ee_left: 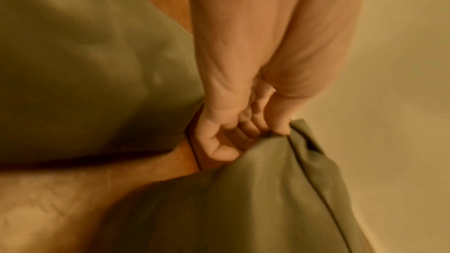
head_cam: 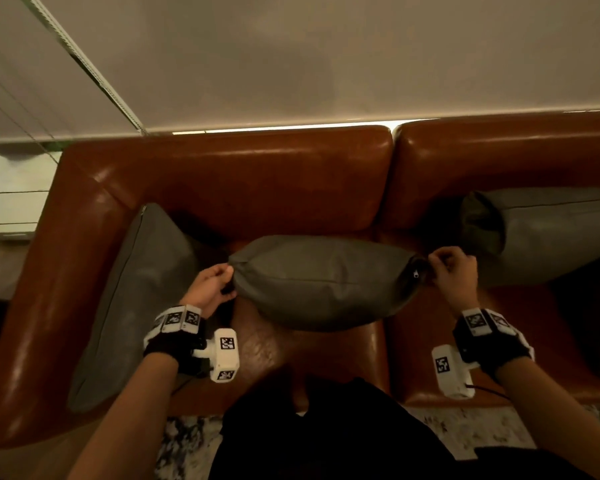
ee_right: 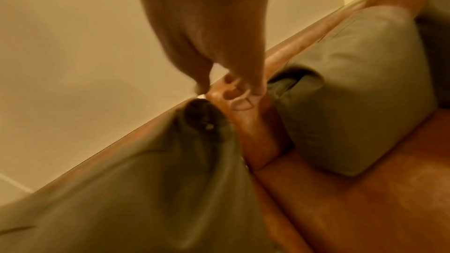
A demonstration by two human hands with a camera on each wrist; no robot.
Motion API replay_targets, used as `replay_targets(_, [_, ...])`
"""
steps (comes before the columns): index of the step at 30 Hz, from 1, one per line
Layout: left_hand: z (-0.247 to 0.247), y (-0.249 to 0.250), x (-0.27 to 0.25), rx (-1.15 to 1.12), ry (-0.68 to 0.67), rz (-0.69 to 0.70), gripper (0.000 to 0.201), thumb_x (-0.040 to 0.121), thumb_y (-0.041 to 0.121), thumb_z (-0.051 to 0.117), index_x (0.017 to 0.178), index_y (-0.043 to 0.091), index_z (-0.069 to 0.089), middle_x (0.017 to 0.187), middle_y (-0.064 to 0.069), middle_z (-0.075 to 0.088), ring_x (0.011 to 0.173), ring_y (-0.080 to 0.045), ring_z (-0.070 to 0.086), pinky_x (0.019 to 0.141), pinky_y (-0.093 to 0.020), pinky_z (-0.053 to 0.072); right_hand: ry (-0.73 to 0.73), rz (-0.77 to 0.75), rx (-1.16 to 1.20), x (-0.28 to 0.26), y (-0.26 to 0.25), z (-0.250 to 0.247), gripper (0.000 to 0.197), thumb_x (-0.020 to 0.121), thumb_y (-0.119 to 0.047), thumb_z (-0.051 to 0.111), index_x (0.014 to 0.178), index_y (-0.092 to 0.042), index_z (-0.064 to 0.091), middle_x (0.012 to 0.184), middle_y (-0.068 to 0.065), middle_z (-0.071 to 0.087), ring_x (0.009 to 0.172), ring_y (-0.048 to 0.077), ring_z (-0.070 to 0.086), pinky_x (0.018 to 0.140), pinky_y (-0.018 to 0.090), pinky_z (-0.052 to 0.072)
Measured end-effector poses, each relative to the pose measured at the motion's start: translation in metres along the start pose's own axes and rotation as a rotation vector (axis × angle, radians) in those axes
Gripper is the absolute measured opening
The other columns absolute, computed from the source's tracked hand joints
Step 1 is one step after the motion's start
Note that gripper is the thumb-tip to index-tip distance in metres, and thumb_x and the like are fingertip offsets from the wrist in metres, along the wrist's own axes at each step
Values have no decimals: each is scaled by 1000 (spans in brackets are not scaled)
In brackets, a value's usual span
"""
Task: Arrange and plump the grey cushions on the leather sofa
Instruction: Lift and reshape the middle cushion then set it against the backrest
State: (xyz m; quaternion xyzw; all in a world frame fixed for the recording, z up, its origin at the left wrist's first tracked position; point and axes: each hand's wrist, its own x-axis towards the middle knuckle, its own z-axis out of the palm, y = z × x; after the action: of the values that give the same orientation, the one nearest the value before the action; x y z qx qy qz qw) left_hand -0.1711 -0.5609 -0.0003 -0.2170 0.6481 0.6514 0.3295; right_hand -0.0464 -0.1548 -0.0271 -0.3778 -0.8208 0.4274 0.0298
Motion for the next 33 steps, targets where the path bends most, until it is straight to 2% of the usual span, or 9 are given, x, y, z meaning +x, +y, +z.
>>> replay_targets(3, [22, -9, 6, 106, 131, 30, 28, 100, 22, 34, 126, 23, 44, 120, -3, 50, 106, -20, 48, 86, -38, 42, -85, 204, 0, -5, 10, 26, 39, 82, -47, 63, 99, -14, 49, 110, 16, 58, 102, 38, 59, 89, 50, 50])
replay_targets(7, [34, -18, 7, 269, 308, 238, 36, 93, 45, 45, 124, 28, 49, 127, -2, 54, 117, -20, 50, 105, -43, 41, -52, 375, 178, -16, 9, 54, 53, 87, -46, 58, 117, -3, 52, 118, 15, 59, 109, 33, 58, 92, 37, 47])
replay_targets(10, [41, -12, 4, 452, 365, 346, 43, 89, 39, 56, 122, 11, 51, 114, -1, 57, 107, -16, 52, 94, -26, 40, 45, 481, 363, -13, 13, 66, 45, 92, -41, 50, 114, -3, 57, 118, 20, 63, 105, 35, 61, 94, 49, 49])
replay_targets(14, [38, -8, 8, 593, 408, 465, 26, 90, 28, 57, 93, 2, 59, 84, -10, 61, 83, -26, 59, 77, -35, 45, 159, 466, 271, -14, 5, 60, 40, 89, -23, 62, 119, -1, 50, 116, 18, 62, 104, 33, 61, 87, 39, 48])
replay_targets(19, [35, -6, 7, 639, 453, 490, 26, 94, 21, 51, 90, -4, 61, 85, -22, 63, 84, -32, 58, 72, -29, 38, 76, 409, 293, -10, 17, 48, 23, 90, -11, 60, 106, 4, 64, 79, 10, 67, 52, 2, 60, 57, 17, 50])
replay_targets(26, [11, 5, 10, 621, 546, 360, 41, 98, 23, 40, 94, -13, 59, 101, -35, 61, 99, -42, 57, 85, -41, 41, -194, 66, -12, 10, 14, -32, 18, 96, -18, 50, 97, -9, 65, 87, 12, 62, 84, 28, 57, 80, 44, 46])
replay_targets(29, [23, 1, 10, 619, 527, 336, 40, 99, 22, 38, 96, -13, 57, 104, -34, 60, 101, -42, 56, 84, -39, 39, -95, 166, 36, 11, 13, -20, 19, 97, -20, 47, 96, -9, 63, 89, 12, 60, 76, 23, 56, 79, 46, 51])
replay_targets(31, [34, -3, 11, 623, 533, 329, 39, 99, 22, 37, 102, -12, 57, 110, -33, 59, 106, -42, 54, 86, -38, 38, -24, 350, 196, 5, 10, 1, 26, 99, -20, 43, 106, -1, 59, 92, 15, 57, 66, 19, 53, 60, 30, 53])
replay_targets(33, [40, -3, 12, 593, 567, 327, 39, 100, 21, 36, 106, -11, 56, 113, -32, 59, 109, -42, 53, 88, -39, 38, 13, 430, 291, 0, 5, 10, 30, 100, -21, 39, 95, 2, 58, 86, 16, 55, 62, 17, 50, 53, 26, 46])
